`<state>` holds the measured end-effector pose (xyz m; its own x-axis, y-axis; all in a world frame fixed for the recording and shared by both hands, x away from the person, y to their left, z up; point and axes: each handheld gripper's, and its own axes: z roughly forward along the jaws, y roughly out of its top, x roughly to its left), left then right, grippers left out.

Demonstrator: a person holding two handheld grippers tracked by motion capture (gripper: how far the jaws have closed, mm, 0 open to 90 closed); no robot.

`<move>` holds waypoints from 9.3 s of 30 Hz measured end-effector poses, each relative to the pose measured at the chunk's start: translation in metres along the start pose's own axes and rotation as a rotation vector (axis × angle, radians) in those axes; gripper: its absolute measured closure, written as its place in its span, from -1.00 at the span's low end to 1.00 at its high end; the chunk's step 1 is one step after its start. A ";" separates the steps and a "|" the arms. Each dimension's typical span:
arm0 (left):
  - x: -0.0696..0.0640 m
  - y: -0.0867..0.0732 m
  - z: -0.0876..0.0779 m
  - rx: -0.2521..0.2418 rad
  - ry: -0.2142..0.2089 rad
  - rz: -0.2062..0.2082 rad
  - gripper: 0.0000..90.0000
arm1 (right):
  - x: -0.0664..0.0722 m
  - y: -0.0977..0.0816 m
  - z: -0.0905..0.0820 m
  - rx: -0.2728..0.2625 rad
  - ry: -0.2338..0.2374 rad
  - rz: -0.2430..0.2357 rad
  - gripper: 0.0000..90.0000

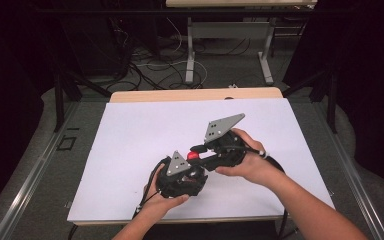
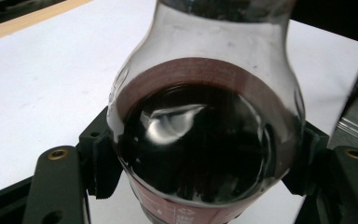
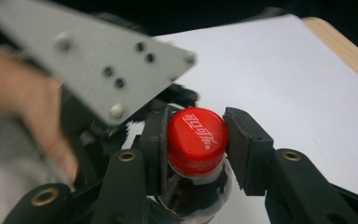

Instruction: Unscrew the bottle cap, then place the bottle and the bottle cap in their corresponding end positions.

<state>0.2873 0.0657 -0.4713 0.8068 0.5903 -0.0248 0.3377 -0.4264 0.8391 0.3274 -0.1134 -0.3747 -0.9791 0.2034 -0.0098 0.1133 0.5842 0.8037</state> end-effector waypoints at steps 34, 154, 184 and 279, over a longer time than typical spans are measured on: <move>0.001 -0.003 0.003 0.024 0.140 -0.070 -0.35 | 0.018 -0.004 0.001 -0.097 -0.194 0.233 0.07; 0.002 0.004 -0.007 -0.005 0.047 -0.058 -0.34 | 0.022 0.005 -0.006 -0.048 -0.193 0.142 0.11; -0.012 0.005 -0.006 0.017 -0.097 0.080 -0.34 | -0.024 0.010 -0.018 0.015 0.339 -0.252 0.37; 0.138 0.040 0.127 -0.011 0.155 -0.171 -0.34 | -0.031 -0.123 0.008 -0.136 -0.209 0.171 0.36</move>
<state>0.4739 0.0434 -0.5102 0.6535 0.7523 -0.0841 0.4577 -0.3041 0.8355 0.3448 -0.1852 -0.4784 -0.8903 0.4549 0.0215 0.2358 0.4200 0.8763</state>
